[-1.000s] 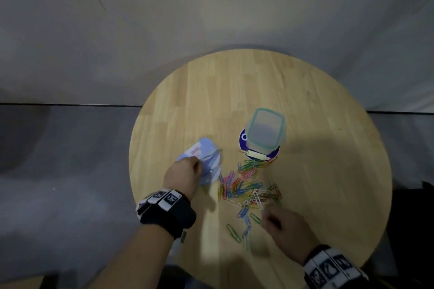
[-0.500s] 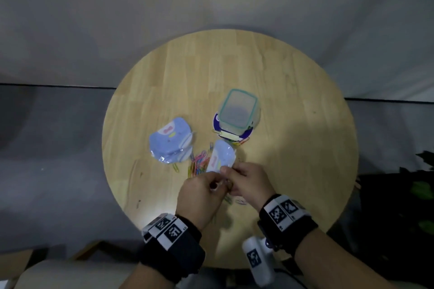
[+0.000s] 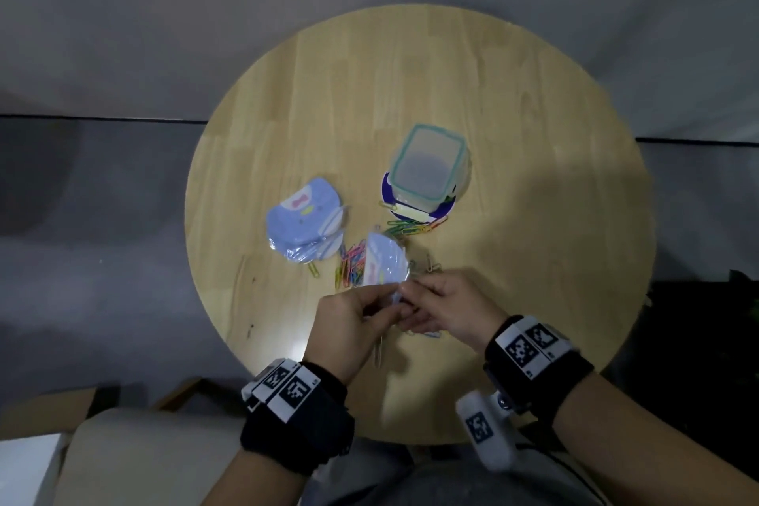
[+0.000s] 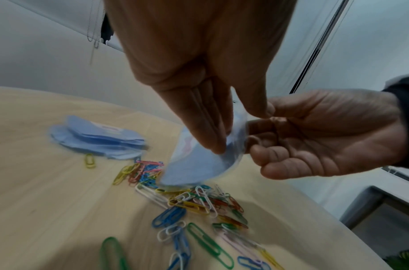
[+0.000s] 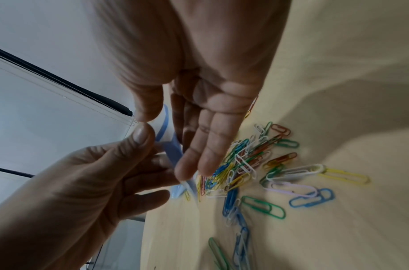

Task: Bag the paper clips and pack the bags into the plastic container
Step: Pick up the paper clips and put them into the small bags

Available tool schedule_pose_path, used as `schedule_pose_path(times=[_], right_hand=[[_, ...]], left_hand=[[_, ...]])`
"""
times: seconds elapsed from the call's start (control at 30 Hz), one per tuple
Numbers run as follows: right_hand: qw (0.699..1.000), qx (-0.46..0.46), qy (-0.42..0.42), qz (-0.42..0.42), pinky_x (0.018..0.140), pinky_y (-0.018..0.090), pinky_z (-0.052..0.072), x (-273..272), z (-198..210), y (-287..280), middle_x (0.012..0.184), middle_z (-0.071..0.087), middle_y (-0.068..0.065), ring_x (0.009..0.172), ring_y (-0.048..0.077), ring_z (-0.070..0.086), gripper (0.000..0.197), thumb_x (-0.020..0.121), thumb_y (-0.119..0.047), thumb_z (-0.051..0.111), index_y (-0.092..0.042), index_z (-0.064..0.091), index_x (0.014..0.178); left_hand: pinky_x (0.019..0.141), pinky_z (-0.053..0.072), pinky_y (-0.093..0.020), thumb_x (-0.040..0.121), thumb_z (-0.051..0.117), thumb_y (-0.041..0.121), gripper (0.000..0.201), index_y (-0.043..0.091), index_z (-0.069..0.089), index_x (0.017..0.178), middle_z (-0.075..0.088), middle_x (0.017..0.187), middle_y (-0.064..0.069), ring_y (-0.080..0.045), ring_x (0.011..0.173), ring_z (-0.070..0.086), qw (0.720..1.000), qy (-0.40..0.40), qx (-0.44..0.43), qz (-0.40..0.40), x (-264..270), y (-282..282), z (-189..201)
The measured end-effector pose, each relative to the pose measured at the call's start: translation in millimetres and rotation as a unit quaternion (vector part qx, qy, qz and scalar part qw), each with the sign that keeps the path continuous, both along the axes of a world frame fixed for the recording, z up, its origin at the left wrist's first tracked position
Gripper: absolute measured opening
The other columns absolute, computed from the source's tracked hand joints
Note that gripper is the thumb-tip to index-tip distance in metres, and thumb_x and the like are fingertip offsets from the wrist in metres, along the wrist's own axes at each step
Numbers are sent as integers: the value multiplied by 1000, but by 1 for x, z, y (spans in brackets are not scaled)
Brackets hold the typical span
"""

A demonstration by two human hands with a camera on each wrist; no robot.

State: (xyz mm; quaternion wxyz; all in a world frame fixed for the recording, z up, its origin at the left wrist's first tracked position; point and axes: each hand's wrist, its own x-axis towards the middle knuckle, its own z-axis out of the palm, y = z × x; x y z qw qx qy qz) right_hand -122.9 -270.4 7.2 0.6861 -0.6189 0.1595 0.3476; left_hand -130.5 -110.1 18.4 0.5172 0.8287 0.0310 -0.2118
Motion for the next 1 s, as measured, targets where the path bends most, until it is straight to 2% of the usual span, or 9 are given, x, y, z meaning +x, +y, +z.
schedule_pose_path(times=[0.13, 0.23, 0.33, 0.43, 0.57, 0.7, 0.9, 1.0], right_hand=[[1000, -13, 3, 26, 66, 24, 54, -2, -8, -1, 63, 68, -4, 61, 10, 68, 24, 93, -27, 52, -21, 67, 75], [999, -12, -3, 35, 65, 21, 54, -1, -8, 0, 70, 69, 2, 66, 13, 68, 25, 91, -29, 54, -24, 69, 73], [999, -11, -9, 36, 66, 22, 54, 0, -6, 1, 70, 68, 1, 67, 15, 67, 25, 91, -28, 55, -29, 71, 72], [1000, -8, -10, 27, 67, 25, 55, -1, -4, 2, 70, 69, 2, 66, 16, 68, 21, 90, -29, 56, -28, 71, 76], [1000, 1, -8, 20, 72, 27, 57, -5, 1, 0, 75, 71, 2, 69, 17, 69, 16, 88, -30, 58, -28, 71, 81], [1000, 4, -2, 10, 73, 29, 57, -9, 9, 0, 75, 71, 0, 70, 17, 69, 19, 90, -27, 56, -26, 71, 79], [1000, -3, 11, -8, 77, 35, 57, -10, 21, 10, 66, 72, -3, 72, 21, 70, 19, 94, -23, 53, -16, 68, 85], [1000, -24, -3, -15, 75, 34, 57, -10, 22, 22, 62, 71, -5, 69, 18, 69, 19, 94, -20, 53, -11, 67, 88]], left_hand=[[69, 50, -11, 72, 80, 10, 27, 32, 75, 88, 75, 78, 6, -3, 72, 68, 998, 41, -35, 24, 2, 1, -6], [69, 50, -11, 70, 81, 10, 24, 21, 76, 90, 76, 78, 2, -5, 72, 68, 997, 55, -45, 28, 3, 4, -8], [67, 48, -9, 69, 81, 7, 24, 13, 76, 92, 75, 77, 1, 0, 68, 66, 996, 65, -52, 28, 6, 7, -8], [70, 50, -11, 67, 81, 5, 26, 8, 76, 92, 75, 78, -1, -1, 69, 67, 994, 82, -71, 31, 9, 10, -8], [72, 52, -15, 65, 82, 2, 24, 10, 76, 86, 75, 75, -4, -7, 70, 68, 992, 91, -88, 24, 12, 12, -8], [72, 54, -20, 64, 83, 4, 20, 11, 77, 82, 74, 71, -6, -11, 69, 67, 992, 90, -92, 7, 16, 14, -6], [57, 42, -14, 67, 82, 11, 16, 9, 77, 81, 65, 57, 7, 0, 53, 54, 991, 77, -96, -42, 26, 29, -5], [55, 41, -13, 70, 81, 14, 9, 17, 76, 76, 66, 56, 8, 0, 52, 53, 992, 55, -93, -69, 34, 40, -3]])
